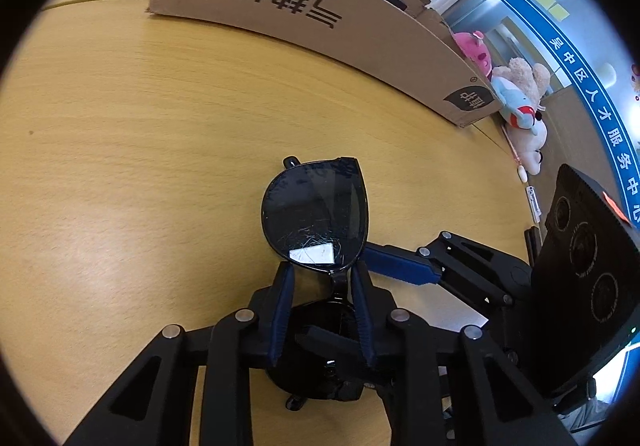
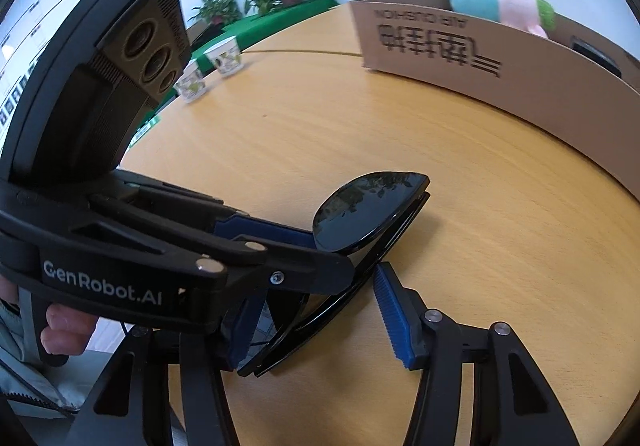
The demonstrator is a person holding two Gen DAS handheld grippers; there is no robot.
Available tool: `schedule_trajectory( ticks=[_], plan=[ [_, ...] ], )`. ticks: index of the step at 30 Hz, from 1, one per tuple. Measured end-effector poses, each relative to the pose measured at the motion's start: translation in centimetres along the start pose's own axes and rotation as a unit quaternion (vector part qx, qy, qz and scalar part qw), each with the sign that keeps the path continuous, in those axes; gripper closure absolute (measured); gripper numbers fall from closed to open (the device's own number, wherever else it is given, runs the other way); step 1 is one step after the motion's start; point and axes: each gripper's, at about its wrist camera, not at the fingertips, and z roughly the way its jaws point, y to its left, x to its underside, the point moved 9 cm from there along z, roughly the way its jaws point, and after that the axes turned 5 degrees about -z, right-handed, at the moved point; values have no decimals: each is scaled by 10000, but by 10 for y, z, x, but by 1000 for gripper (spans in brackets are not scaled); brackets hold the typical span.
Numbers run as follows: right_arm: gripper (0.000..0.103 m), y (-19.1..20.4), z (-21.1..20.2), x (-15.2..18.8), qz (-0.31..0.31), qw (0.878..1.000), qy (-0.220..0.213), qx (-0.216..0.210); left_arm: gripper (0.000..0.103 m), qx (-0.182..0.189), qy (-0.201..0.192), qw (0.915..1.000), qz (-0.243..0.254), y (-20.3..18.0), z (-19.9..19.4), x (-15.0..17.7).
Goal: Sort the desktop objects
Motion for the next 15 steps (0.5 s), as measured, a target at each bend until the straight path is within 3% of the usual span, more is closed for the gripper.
schedule_trajectory(
  ticks=[6, 11, 15],
  plan=[
    [49, -41, -19, 3, 251, 9995, 15, 190, 76, 159, 79, 9998, 74, -23, 20, -18],
    [52, -72, -32, 6, 471, 9980, 5, 423, 85, 332, 21, 9994, 121, -45, 32, -36],
    [56, -92, -40, 10, 804, 9963, -56, 306, 85, 302, 53, 9994, 173, -53, 40, -43]
  ],
)
